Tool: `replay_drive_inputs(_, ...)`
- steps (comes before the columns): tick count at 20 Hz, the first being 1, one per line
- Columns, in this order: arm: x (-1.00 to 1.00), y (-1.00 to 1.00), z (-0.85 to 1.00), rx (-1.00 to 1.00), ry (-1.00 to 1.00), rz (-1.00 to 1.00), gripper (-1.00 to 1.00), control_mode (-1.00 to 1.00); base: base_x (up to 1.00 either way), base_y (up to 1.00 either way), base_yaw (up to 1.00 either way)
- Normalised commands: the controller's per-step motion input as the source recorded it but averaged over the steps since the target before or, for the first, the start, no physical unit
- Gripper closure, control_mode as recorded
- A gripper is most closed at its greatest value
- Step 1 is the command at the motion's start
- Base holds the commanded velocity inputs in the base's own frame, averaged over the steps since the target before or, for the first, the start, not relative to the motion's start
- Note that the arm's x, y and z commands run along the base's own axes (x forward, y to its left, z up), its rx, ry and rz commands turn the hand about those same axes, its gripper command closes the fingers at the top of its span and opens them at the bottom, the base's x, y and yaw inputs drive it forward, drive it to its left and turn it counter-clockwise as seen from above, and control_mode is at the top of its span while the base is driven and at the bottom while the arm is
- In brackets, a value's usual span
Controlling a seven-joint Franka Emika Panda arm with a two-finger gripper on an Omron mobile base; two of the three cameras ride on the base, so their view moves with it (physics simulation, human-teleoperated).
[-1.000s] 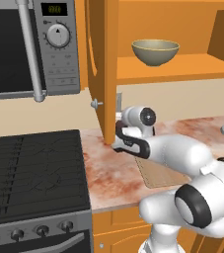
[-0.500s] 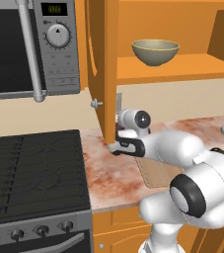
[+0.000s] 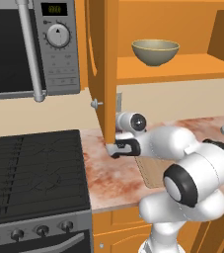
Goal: Open the cabinet. Place the bowl and condiment on the counter. Then place the lime and garlic on the cutting board.
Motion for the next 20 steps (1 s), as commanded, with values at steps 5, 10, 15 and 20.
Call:
replay_drive_inputs(5, 0.08, 0.04, -0.12, -0.01, 0.00, 0.00, 1.00, -1.00, 0.00, 0.00, 0.00)
replay_drive_inputs(10, 0.04, 0.02, -0.07, 0.00, 0.00, 0.00, 1.00, -1.00, 0.00, 0.00, 0.00)
replay_drive_inputs(15, 0.02, 0.00, -0.09, -0.02, 0.00, 0.00, 1.00, -1.00, 0.00, 0.00, 0.00)
replay_drive_inputs(20, 0.00, 0.00, -0.10, -0.04, 0.00, 0.00, 1.00, -1.00, 0.00, 0.00, 0.00)
